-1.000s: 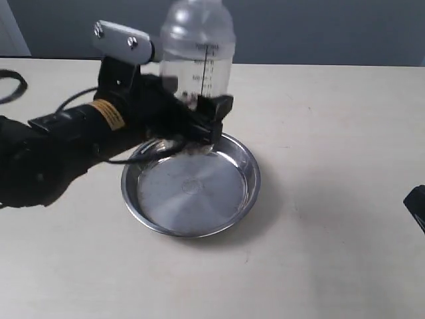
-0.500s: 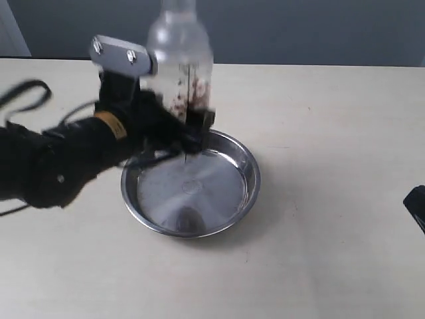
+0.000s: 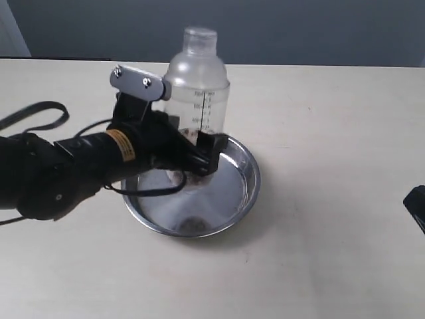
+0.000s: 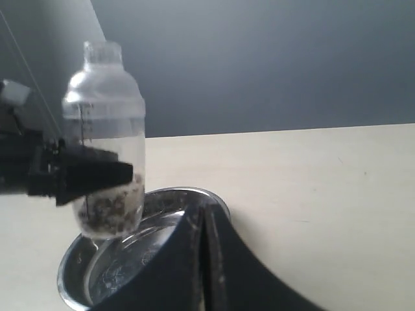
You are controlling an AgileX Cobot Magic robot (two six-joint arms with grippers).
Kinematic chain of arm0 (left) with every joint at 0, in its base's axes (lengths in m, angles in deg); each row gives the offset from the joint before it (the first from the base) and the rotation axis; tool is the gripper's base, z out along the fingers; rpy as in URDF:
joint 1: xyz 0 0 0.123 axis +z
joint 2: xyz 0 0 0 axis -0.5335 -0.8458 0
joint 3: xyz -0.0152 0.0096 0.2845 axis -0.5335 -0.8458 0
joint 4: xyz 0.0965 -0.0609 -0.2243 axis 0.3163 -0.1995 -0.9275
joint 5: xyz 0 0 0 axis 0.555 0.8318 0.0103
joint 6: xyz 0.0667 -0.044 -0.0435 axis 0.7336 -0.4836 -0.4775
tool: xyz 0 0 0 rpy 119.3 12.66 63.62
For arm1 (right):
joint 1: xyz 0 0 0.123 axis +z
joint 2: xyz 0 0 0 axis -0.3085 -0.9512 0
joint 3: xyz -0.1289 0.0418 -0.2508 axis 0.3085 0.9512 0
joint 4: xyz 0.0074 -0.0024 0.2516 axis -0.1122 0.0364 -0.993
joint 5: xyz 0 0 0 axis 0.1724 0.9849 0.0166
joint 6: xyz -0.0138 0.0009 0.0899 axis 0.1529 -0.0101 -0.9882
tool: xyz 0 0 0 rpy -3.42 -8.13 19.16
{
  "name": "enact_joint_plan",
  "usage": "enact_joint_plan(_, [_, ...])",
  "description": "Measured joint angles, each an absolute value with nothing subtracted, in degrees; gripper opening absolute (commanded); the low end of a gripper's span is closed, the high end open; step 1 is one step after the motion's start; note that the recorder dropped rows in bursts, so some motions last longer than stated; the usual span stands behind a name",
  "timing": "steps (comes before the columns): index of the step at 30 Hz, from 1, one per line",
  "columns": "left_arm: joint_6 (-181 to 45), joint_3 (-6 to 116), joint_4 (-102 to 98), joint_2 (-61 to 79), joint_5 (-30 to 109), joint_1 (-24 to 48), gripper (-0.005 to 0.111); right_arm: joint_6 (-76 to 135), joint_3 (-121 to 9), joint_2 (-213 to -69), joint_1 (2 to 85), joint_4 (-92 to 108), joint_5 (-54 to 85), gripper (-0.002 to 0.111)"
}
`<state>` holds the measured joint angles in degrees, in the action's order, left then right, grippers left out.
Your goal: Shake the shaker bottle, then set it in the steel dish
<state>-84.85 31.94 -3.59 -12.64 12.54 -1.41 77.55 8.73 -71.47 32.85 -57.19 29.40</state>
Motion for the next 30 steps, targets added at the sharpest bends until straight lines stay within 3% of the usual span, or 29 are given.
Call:
enact_joint_plan(6, [-85.29,31.78,-5.05,-16.41,10.22,-1.41,0.000,77.55,8.73,-71.47,32.85,-57.19,29.40,-0.001])
enact_joint_plan(11, [-80.83,34.37,-5.13,-9.28,12.56,-1.41,0.000,77.55,8.73,-71.47,32.85,-57.19,29.40,-0.001])
enact_joint_plan(15, [-86.95,28.48,-4.97,-17.07,13.49,-0.90,0.000,77.55,8.73,-71.47,32.85,-57.19,29.29,-0.001])
enact_joint_plan(19, [-77.86,34.10,-6.00,-3.88,14.30,-0.84,0.000,77.55,8.73,-71.47,32.85,-57.19,29.29,-0.001])
enact_joint_plan(22, [-81.20,29.73,-7.78,-10.75,15.16,-0.27,0.000,77.55,8.73,-71.47,32.85,-57.19,29.30,-0.001])
enact_joint_plan(30, [-76.69,33.17,-7.73,-5.13,11.20,-0.53,0.000,77.55,8.73,-71.47,32.85,-57.19,29.30,-0.001])
